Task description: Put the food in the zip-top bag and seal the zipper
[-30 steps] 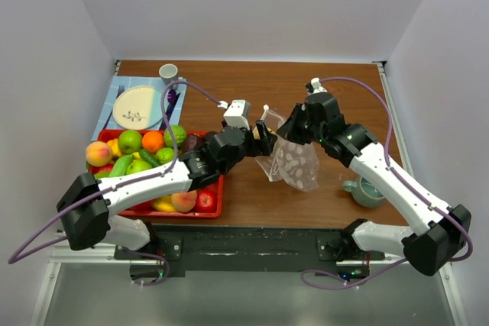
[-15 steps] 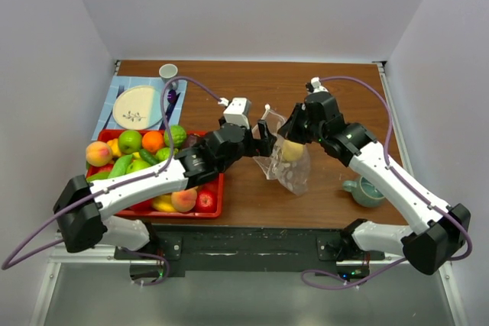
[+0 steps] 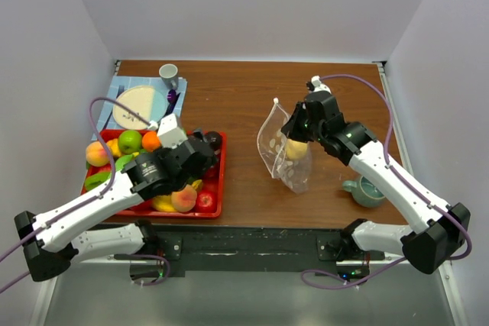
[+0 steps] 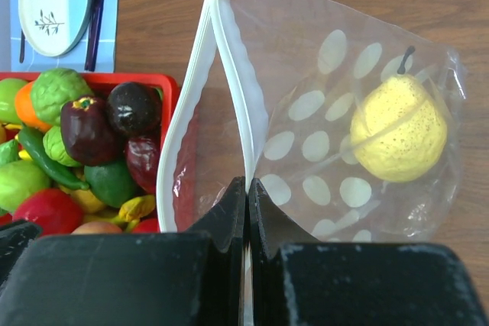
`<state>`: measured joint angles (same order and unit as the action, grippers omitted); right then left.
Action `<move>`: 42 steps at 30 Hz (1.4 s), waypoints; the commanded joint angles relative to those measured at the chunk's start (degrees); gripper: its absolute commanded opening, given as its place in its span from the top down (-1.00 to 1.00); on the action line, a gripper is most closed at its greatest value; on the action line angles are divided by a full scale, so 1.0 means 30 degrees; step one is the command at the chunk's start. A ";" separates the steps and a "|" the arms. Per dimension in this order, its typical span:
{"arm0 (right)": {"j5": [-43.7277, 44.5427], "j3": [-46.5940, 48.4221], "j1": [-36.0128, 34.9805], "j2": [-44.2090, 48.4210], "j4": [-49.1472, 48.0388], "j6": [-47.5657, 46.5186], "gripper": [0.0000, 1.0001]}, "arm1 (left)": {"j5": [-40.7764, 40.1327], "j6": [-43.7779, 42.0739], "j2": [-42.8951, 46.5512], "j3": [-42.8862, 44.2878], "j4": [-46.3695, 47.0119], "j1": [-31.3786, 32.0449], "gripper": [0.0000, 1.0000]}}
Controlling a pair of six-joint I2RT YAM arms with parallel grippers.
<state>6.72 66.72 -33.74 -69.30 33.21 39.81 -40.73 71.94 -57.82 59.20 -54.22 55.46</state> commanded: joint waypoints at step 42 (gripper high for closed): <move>0.0015 -0.1703 -0.0063 -0.0074 -0.0992 -0.0029 1.00 | 0.3029 0.3912 0.1519 -0.3650 -0.4135 -0.0089 0.31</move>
<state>6.48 61.69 -33.74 -69.30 32.03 39.86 -30.72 88.16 -55.27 44.47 -66.94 55.46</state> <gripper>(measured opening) 0.012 0.821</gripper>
